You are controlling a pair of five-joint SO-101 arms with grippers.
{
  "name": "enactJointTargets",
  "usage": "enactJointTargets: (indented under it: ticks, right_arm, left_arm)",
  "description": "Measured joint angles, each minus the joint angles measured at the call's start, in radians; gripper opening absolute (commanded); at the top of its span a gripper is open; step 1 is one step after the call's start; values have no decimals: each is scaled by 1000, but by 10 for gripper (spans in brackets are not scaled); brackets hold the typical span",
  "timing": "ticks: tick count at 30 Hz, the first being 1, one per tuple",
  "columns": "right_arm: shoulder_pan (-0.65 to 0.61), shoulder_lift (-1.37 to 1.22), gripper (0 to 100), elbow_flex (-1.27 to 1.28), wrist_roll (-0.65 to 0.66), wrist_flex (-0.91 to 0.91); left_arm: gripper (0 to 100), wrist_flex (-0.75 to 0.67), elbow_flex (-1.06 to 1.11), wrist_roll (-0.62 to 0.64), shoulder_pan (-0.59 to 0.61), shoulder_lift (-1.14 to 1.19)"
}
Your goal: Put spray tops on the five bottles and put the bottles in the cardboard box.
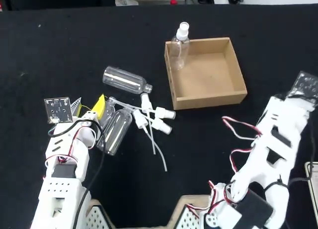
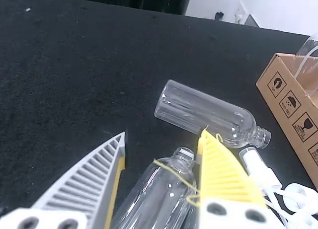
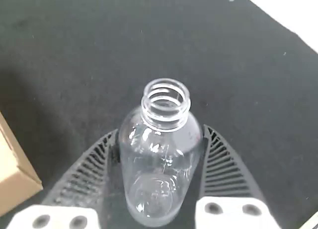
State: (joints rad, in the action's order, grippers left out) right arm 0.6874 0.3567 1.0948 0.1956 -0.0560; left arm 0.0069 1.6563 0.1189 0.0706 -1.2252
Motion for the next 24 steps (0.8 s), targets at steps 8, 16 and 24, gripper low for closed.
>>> enactJointTargets:
  ticks: [8,16,24]
  right_arm:
    - [0,-2,124,114,-6,-135]
    - [0,0,126,141,-6,-158]
    - [-5,2,273,150,-6,-160]
  left_arm:
    - [230,0,0,0,0,0]
    - [230,0,0,0,0,0]
    - [230,0,0,0,0,0]
